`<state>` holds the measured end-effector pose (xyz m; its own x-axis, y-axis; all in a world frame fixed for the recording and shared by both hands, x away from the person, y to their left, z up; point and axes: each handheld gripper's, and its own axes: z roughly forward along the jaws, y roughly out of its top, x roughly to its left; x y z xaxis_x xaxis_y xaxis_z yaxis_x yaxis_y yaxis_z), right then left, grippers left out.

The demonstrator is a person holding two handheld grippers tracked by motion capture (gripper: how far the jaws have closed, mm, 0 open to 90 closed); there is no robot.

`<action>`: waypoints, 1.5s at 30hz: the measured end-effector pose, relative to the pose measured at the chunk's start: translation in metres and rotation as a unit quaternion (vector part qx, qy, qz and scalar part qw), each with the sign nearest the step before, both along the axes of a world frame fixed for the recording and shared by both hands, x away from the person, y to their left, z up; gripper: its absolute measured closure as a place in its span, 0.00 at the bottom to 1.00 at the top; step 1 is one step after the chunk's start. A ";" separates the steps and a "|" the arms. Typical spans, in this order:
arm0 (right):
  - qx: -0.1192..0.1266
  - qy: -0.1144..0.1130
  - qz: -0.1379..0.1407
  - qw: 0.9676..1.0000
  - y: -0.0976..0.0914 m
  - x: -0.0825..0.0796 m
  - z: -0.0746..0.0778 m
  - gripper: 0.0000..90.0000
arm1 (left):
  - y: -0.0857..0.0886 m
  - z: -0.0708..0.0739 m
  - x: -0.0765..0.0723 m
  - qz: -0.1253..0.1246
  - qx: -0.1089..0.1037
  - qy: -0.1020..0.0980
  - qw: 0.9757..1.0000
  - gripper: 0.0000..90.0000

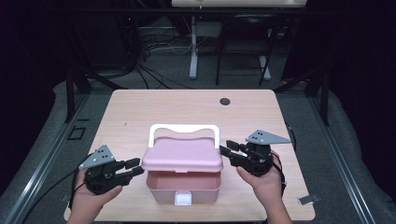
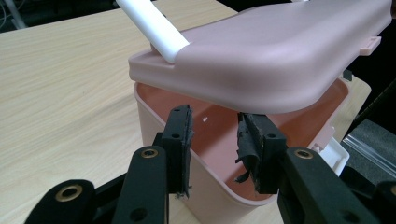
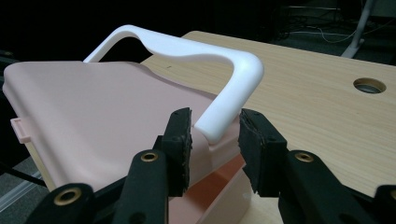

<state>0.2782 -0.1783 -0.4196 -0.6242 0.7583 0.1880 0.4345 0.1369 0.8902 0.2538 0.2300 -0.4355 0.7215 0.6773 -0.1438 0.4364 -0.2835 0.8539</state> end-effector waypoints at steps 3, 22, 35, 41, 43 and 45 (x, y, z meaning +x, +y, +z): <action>0.000 0.000 -0.004 1.000 -0.002 0.000 0.001 0.71 | 0.000 0.003 0.001 -0.001 -0.005 -0.002 1.000 0.72; -0.004 0.006 -0.015 1.000 -0.008 0.000 -0.002 0.69 | -0.004 0.017 0.009 0.000 -0.014 -0.017 1.000 0.72; -0.013 0.014 -0.020 1.000 -0.007 0.001 -0.008 0.65 | -0.007 0.028 0.015 0.000 -0.023 -0.026 0.999 0.73; -0.012 0.017 -0.019 1.000 -0.007 0.002 -0.011 0.65 | -0.009 0.031 0.018 0.001 -0.022 -0.029 0.999 0.76; -0.014 0.019 -0.019 1.000 -0.007 0.002 -0.011 0.65 | -0.009 0.032 0.019 0.001 -0.023 -0.033 0.999 0.76; -0.014 0.020 -0.019 1.000 -0.007 0.002 -0.012 0.64 | -0.008 0.033 0.021 0.002 -0.021 -0.034 0.999 0.77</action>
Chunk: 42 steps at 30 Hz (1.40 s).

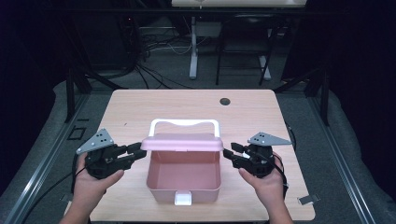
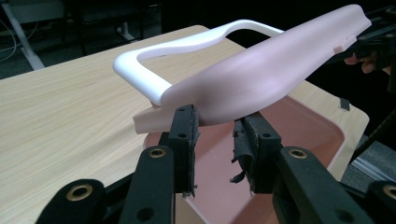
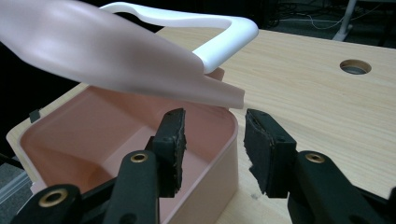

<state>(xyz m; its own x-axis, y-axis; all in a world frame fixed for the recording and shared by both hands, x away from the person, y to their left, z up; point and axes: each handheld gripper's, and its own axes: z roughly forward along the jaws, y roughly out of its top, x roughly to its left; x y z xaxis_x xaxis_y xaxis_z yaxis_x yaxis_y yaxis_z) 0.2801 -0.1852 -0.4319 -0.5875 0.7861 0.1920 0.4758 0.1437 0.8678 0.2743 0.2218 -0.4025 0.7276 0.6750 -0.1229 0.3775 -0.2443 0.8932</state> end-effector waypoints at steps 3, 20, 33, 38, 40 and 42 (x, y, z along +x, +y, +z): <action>-0.002 -0.001 -0.002 1.000 0.001 0.001 -0.003 0.64 | 0.000 0.002 0.002 0.004 -0.003 0.001 1.000 0.79; -0.017 0.018 0.008 1.000 0.013 0.005 -0.018 0.64 | -0.001 0.004 0.015 0.013 -0.008 -0.001 1.000 0.82; -0.016 0.020 0.008 1.000 0.015 0.006 -0.019 0.64 | -0.003 0.003 0.023 0.025 -0.009 -0.006 1.000 0.84; -0.015 0.021 0.012 1.000 0.016 0.006 -0.019 0.63 | -0.004 0.002 0.025 0.030 -0.007 -0.007 0.999 0.85; -0.014 0.020 0.012 1.000 0.017 0.007 -0.020 0.63 | -0.004 0.001 0.026 0.031 -0.007 -0.007 0.999 0.85; -0.014 0.021 0.012 1.000 0.017 0.007 -0.020 0.63 | -0.005 0.001 0.027 0.033 -0.007 -0.006 0.999 0.85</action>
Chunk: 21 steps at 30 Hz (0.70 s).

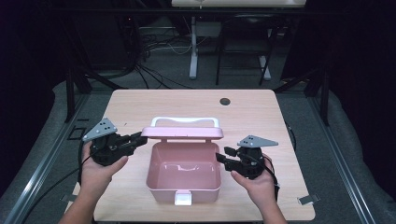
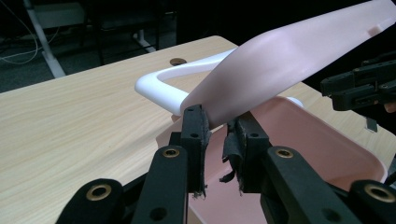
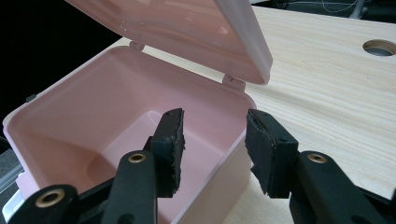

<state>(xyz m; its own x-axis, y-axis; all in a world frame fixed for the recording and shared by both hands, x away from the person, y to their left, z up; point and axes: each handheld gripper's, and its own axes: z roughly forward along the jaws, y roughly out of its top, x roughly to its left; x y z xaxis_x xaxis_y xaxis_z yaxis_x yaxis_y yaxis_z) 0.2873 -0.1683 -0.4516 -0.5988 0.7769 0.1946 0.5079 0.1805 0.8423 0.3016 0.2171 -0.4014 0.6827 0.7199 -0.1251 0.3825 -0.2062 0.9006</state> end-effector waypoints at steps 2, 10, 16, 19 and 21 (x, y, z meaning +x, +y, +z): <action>-0.001 0.002 0.000 1.000 0.000 0.000 0.000 0.63 | 0.000 0.000 0.001 0.001 0.000 0.000 1.000 0.86; 0.000 0.004 0.003 1.000 0.002 0.000 -0.002 0.63 | -0.001 -0.004 0.008 0.005 -0.003 0.002 1.000 0.86; -0.003 0.006 0.004 1.000 0.003 0.000 -0.002 0.63 | -0.001 -0.009 0.014 0.008 -0.007 0.005 1.000 0.86; -0.002 0.007 0.004 1.000 0.003 0.000 -0.003 0.62 | -0.001 -0.011 0.016 0.009 -0.007 0.008 1.000 0.86; -0.002 0.007 0.003 1.000 0.002 0.000 -0.003 0.62 | -0.001 -0.012 0.017 0.010 -0.007 0.011 1.000 0.86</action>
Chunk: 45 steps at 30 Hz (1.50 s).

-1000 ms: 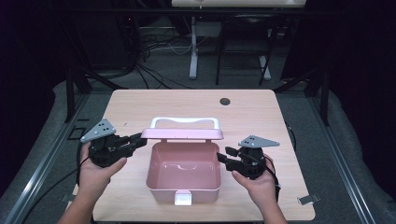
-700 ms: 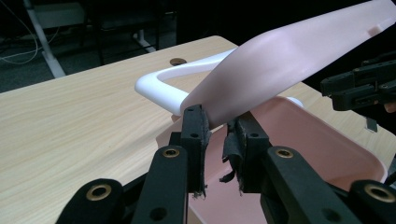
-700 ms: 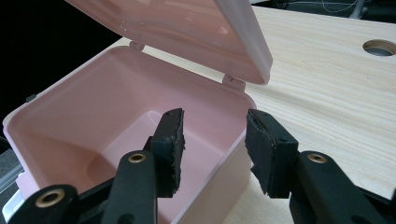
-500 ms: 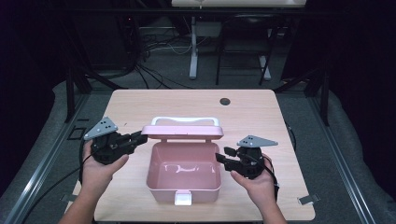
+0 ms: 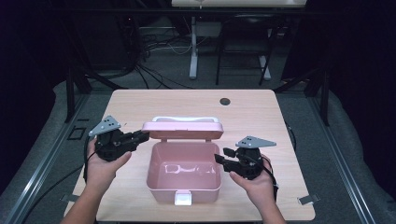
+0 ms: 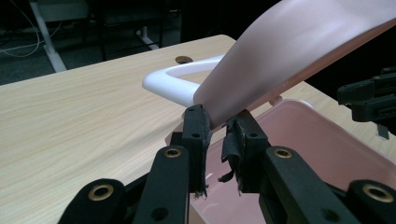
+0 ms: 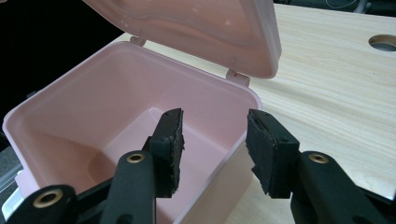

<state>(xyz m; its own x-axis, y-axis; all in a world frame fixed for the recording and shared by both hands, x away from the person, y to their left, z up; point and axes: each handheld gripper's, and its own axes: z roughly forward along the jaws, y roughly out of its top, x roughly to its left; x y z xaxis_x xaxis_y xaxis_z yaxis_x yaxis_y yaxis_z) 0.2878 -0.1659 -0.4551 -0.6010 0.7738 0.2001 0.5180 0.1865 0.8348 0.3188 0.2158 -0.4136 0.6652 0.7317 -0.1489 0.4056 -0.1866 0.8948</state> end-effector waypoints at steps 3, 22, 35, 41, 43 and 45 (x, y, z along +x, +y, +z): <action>-0.002 0.002 0.000 1.000 0.000 0.000 0.000 0.62 | -0.001 -0.001 0.002 0.002 0.000 0.000 1.000 0.86; -0.014 0.013 0.000 1.000 0.004 0.001 -0.006 0.61 | -0.004 -0.009 0.015 0.011 0.006 0.007 1.000 0.87; -0.049 0.030 -0.010 0.998 0.015 0.003 -0.020 0.63 | -0.005 -0.013 0.024 0.013 0.007 0.009 1.000 0.86; -0.055 0.037 -0.019 0.998 0.014 0.003 -0.023 0.70 | -0.005 -0.017 0.027 0.015 0.000 0.014 1.000 0.87; -0.057 0.036 -0.018 0.998 0.014 0.004 -0.024 0.70 | -0.005 -0.018 0.028 0.016 0.000 0.017 1.000 0.87; -0.052 0.040 -0.019 0.998 0.014 0.004 -0.025 0.70 | -0.005 -0.020 0.029 0.017 -0.001 0.018 1.000 0.87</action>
